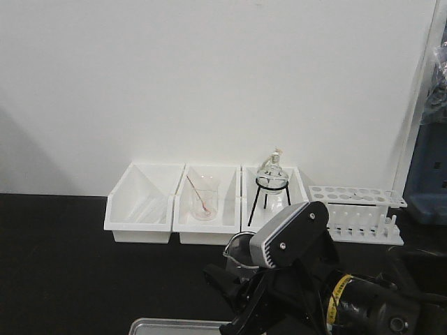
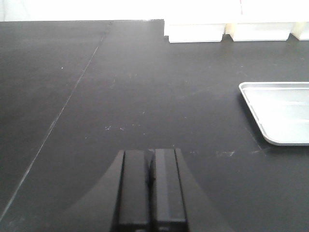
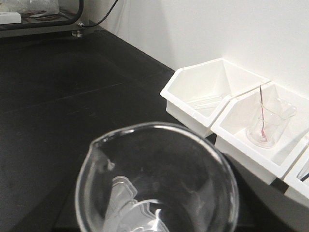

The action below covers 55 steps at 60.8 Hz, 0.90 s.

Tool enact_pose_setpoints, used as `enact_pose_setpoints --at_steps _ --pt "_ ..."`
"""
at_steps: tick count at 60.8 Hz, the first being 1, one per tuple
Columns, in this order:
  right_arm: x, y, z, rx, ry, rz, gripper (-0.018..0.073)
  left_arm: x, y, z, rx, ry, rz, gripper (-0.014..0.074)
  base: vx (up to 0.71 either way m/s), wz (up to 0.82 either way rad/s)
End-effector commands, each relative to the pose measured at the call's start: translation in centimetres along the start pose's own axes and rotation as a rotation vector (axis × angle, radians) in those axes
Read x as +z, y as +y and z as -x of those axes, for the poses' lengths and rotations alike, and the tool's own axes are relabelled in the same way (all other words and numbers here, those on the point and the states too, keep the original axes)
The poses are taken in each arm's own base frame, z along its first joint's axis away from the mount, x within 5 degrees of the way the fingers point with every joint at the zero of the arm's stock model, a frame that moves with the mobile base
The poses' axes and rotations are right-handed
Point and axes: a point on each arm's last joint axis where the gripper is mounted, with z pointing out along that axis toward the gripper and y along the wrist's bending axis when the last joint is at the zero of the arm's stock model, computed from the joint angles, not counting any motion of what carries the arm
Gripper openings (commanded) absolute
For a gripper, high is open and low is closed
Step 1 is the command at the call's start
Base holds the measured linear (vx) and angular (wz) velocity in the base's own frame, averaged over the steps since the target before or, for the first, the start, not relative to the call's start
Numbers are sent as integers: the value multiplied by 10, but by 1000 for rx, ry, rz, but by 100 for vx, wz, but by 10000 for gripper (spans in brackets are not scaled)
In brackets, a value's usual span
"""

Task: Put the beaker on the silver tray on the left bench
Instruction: 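Carry the beaker with the right gripper over the silver tray, then lower the beaker onto the silver tray and open the right gripper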

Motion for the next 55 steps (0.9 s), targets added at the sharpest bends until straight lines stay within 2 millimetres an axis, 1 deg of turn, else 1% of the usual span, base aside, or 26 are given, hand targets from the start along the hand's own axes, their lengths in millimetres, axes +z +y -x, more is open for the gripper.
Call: enact_pose_setpoints --at_steps 1,8,14,18,24,32,44,50,55 --pt "-8 1 24 5 -122 23 -11 2 0 1 -7 -65 -3 1 3 -1" --pt "-6 2 23 6 -125 30 -11 2 0 1 -7 -65 -3 1 2 -2" --pt "4 1 13 9 -87 33 -11 2 0 1 -7 -65 -3 1 0 -1" --pt "17 1 1 -3 -51 44 -11 2 0 1 -7 -65 -3 1 0 0" --pt "34 4 -11 -28 -57 88 -11 2 0 1 -7 -65 -3 1 0 0" --pt "63 4 -27 -22 -49 128 -11 2 0 1 -7 -65 -3 1 0 0" --pt "105 1 -56 -2 22 143 -11 2 0 1 -7 -65 -3 1 0 0" --pt "121 0 -64 3 34 148 -11 2 0 1 -7 -65 -3 1 0 0" --pt "133 -1 -75 17 53 148 -11 2 0 1 -7 -65 -3 1 0 0"
